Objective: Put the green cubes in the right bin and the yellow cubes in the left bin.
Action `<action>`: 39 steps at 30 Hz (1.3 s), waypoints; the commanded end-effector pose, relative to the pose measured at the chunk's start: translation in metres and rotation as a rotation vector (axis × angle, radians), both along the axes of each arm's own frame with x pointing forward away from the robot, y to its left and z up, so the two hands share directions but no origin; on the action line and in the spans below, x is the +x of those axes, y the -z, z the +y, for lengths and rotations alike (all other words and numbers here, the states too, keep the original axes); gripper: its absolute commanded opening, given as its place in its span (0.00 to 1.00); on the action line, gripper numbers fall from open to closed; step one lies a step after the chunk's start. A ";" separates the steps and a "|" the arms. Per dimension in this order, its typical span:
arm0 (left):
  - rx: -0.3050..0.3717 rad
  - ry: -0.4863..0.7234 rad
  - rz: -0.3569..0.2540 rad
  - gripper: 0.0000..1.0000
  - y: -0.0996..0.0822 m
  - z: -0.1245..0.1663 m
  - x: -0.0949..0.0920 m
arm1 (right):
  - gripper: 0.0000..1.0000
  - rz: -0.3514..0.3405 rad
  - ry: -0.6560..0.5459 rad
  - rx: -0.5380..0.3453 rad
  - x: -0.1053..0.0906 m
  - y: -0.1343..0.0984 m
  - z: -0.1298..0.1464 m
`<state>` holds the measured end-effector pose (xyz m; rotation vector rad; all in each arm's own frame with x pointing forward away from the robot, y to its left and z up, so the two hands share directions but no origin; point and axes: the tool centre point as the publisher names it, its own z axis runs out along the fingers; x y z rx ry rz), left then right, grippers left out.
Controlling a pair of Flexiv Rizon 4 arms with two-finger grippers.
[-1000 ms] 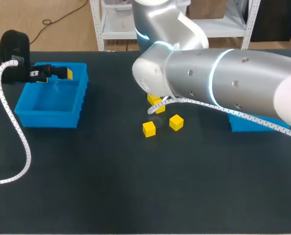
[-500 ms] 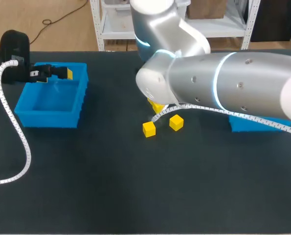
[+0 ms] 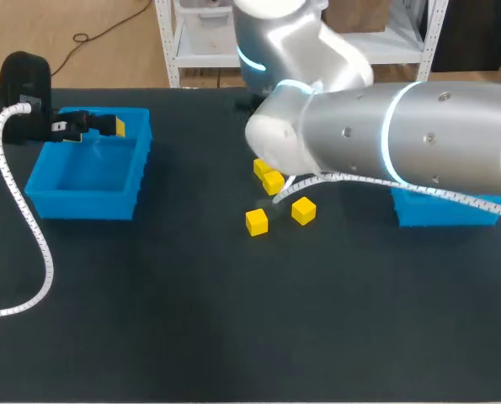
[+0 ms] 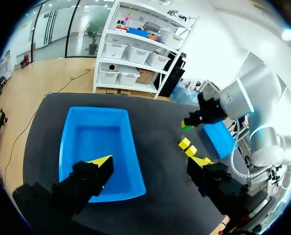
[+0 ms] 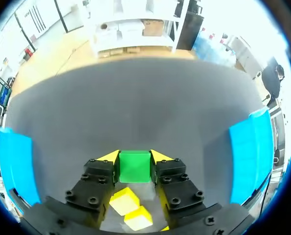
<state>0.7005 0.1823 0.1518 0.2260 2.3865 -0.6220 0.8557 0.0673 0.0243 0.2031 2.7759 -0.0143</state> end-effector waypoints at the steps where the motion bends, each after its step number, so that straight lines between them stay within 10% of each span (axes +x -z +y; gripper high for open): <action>1: -0.010 0.006 -0.007 1.00 0.002 0.002 0.000 | 0.00 -0.104 -0.001 0.054 -0.018 -0.039 -0.042; 13: -0.010 0.006 -0.007 1.00 0.002 0.002 0.000 | 0.00 -0.254 0.163 0.134 -0.026 -0.108 -0.166; 24: -0.010 0.006 -0.007 1.00 0.002 0.002 0.000 | 0.00 -0.252 0.380 0.124 -0.065 -0.098 -0.274; 39: -0.010 0.006 -0.007 1.00 0.002 0.002 0.000 | 0.00 -0.147 0.435 0.170 -0.077 -0.048 -0.278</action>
